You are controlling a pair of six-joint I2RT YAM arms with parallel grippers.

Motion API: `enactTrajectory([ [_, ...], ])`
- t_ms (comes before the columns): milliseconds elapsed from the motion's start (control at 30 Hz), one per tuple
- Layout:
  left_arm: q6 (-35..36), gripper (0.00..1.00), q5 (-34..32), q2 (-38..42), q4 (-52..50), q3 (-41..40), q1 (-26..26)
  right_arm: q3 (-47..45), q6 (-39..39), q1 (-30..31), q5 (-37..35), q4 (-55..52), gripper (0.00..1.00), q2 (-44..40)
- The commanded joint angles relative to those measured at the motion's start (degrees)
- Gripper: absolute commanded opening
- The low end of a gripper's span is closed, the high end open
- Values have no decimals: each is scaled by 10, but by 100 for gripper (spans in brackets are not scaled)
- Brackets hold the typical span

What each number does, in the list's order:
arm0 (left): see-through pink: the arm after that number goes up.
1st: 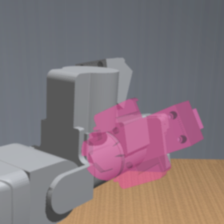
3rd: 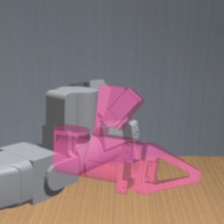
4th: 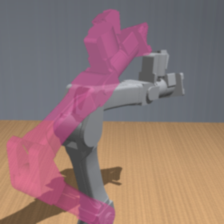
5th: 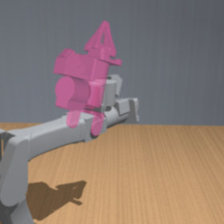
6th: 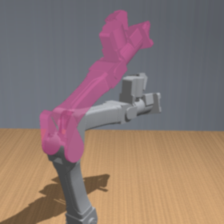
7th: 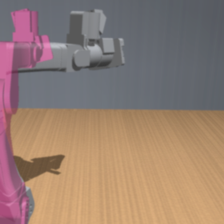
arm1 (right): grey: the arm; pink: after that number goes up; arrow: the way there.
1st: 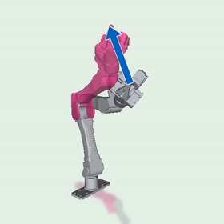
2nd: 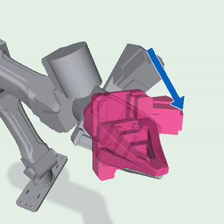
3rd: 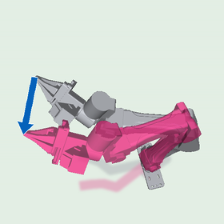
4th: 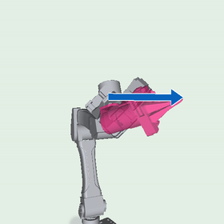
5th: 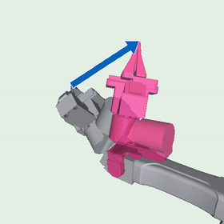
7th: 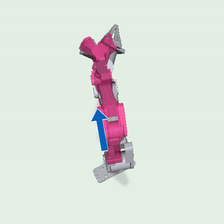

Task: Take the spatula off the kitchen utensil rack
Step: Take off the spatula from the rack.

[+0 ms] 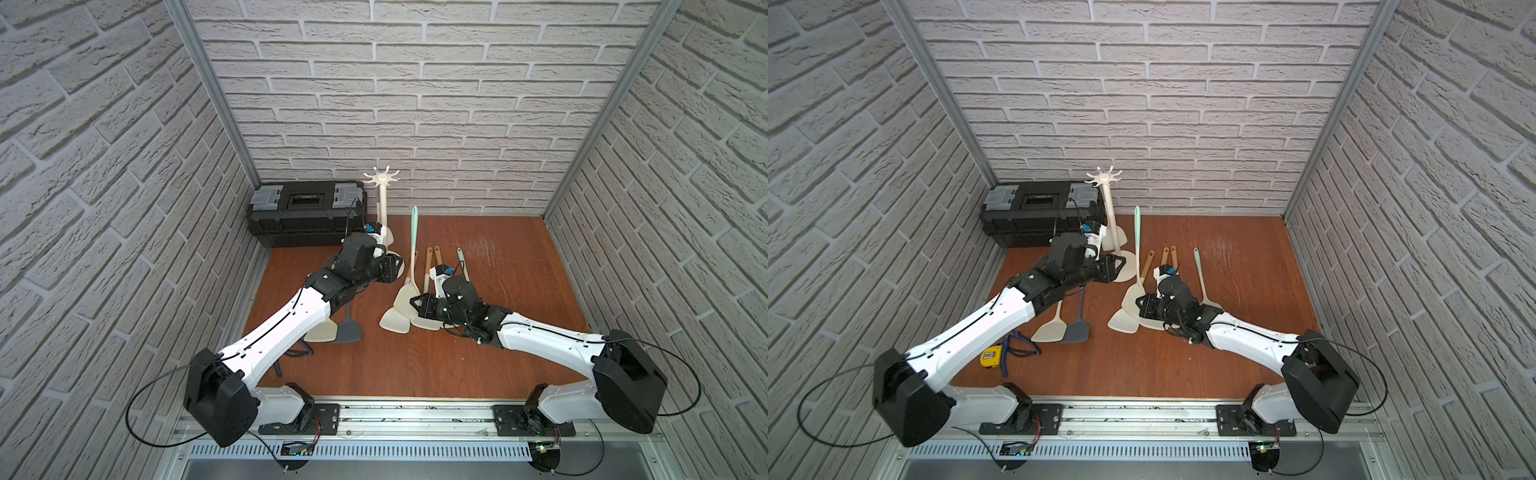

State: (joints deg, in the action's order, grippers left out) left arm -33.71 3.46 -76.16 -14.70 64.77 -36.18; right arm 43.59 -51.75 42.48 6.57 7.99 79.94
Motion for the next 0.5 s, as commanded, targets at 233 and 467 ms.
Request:
enactTrajectory([
  [233, -28, 38, 31, -49, 65, 48, -4, 25, 2, 13, 47, 65, 3, 24],
  [467, -23, 23, 28, -66, 49, 64, 0, 30, 4, 15, 59, 73, 3, 27],
])
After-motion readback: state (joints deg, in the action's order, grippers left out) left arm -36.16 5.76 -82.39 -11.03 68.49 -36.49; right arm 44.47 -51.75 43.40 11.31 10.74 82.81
